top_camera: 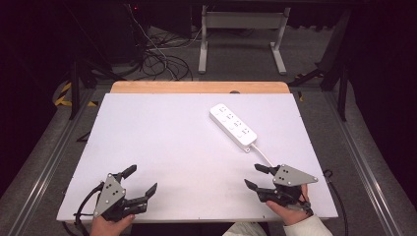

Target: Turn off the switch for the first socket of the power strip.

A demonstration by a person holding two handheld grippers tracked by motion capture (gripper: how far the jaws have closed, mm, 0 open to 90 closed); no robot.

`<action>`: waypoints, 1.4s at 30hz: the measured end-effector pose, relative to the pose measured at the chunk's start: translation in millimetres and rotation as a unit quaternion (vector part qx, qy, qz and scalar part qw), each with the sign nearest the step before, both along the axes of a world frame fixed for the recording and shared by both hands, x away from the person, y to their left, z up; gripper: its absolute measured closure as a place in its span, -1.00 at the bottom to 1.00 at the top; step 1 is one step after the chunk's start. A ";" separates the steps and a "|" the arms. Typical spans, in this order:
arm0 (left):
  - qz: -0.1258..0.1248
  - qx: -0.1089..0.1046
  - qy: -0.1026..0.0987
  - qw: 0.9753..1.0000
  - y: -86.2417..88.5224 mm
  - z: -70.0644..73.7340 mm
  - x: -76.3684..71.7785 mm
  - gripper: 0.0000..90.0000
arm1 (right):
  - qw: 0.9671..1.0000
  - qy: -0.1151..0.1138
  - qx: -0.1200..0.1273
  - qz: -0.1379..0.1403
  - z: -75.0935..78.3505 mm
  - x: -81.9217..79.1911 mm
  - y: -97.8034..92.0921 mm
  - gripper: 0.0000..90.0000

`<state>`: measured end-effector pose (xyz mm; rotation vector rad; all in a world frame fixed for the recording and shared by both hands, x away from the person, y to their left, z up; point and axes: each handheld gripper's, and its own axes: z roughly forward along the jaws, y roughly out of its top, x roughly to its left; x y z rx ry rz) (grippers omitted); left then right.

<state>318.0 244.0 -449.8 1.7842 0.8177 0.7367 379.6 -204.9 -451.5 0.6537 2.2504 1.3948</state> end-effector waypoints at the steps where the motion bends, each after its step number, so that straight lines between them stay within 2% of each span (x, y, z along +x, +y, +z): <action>1: 0.000 -0.001 0.000 1.000 0.1 0.0 0.1 -0.60 | 1.000 0.003 0.000 0.004 0.6 0.0 0.1 -0.01; 6: 0.010 0.008 0.001 1.000 0.3 -0.6 0.9 -0.59 | 1.000 0.001 -0.004 0.009 2.8 -0.4 1.2 0.00; 18: 0.012 0.004 0.005 1.000 1.3 -0.5 1.2 -0.59 | 1.000 0.016 -0.018 0.001 8.1 4.2 3.8 0.10; 22: 0.013 0.007 0.002 1.000 1.9 -0.1 1.0 -0.59 | 0.999 0.021 -0.025 -0.004 16.1 7.5 4.9 0.11; 24: 0.013 0.002 0.004 1.000 1.3 -0.3 0.6 -0.59 | 0.999 0.021 -0.026 -0.002 17.7 8.3 5.4 0.11; 34: 0.014 0.005 0.001 1.000 1.9 0.2 0.4 -0.59 | 0.999 0.017 -0.040 0.002 38.2 19.0 13.5 0.07; 42: 0.014 0.007 0.001 1.000 1.5 -0.1 0.5 -0.58 | 0.999 0.008 -0.053 -0.001 50.9 24.4 17.9 0.14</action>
